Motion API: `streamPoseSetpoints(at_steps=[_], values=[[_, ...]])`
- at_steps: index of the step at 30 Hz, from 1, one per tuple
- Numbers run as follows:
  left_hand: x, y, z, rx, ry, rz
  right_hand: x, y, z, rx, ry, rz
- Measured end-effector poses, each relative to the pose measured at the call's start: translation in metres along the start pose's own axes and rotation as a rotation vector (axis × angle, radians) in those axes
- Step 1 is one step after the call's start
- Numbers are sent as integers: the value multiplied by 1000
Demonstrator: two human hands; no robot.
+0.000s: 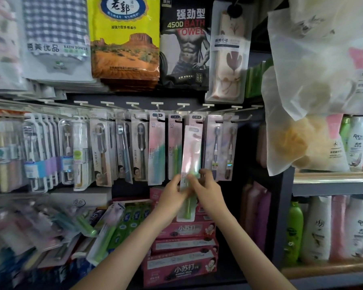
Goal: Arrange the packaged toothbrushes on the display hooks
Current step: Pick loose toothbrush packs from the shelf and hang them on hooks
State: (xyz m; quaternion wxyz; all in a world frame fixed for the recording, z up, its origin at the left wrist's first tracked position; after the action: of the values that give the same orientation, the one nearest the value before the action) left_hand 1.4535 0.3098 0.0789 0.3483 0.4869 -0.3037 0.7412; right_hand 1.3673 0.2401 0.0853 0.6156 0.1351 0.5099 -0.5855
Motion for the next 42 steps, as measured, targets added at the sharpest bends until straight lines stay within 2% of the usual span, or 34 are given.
streamPoseSetpoints(at_steps=[3,9,13,16,18,21,24,29,33,38,40,42], values=[[3,-2,0,-15,63,93,-9,4,-2,-3,-30,-6],[10,-16,-3,-129,130,36,-24,-6,4,-44,-53,-314],[12,-28,-4,-264,83,-13,-29,-10,5,-135,-22,-278],[9,-40,-2,-286,45,-14,-35,-8,6,-111,-59,-261],[7,-52,1,-236,72,40,-38,-3,12,-77,-103,-312],[8,-77,8,-31,159,284,-42,8,28,-80,-191,-468],[8,-99,15,85,224,454,-46,16,46,-17,-190,-602],[3,-115,24,128,251,557,-52,30,72,78,-139,-674],[-8,-126,21,127,253,587,-53,47,88,68,-77,-678],[-30,-157,3,170,207,761,-49,65,84,34,34,-605],[-40,-174,-9,208,197,821,-49,79,69,115,-26,-589],[-48,-192,-24,245,204,890,-53,100,43,201,-159,-553]])
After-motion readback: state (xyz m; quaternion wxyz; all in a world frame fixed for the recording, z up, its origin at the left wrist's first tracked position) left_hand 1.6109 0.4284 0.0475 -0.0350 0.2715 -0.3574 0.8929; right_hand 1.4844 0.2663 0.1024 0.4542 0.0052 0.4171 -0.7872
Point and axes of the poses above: each hand's wrist, its own z-axis towards the middle knuckle, its own y-axis out of the palm, x = y × z, the point moved 2 cm from there along z, towards the middle knuckle, and after that the axes turned 9 degrees about -z, right-handed, at the moved point
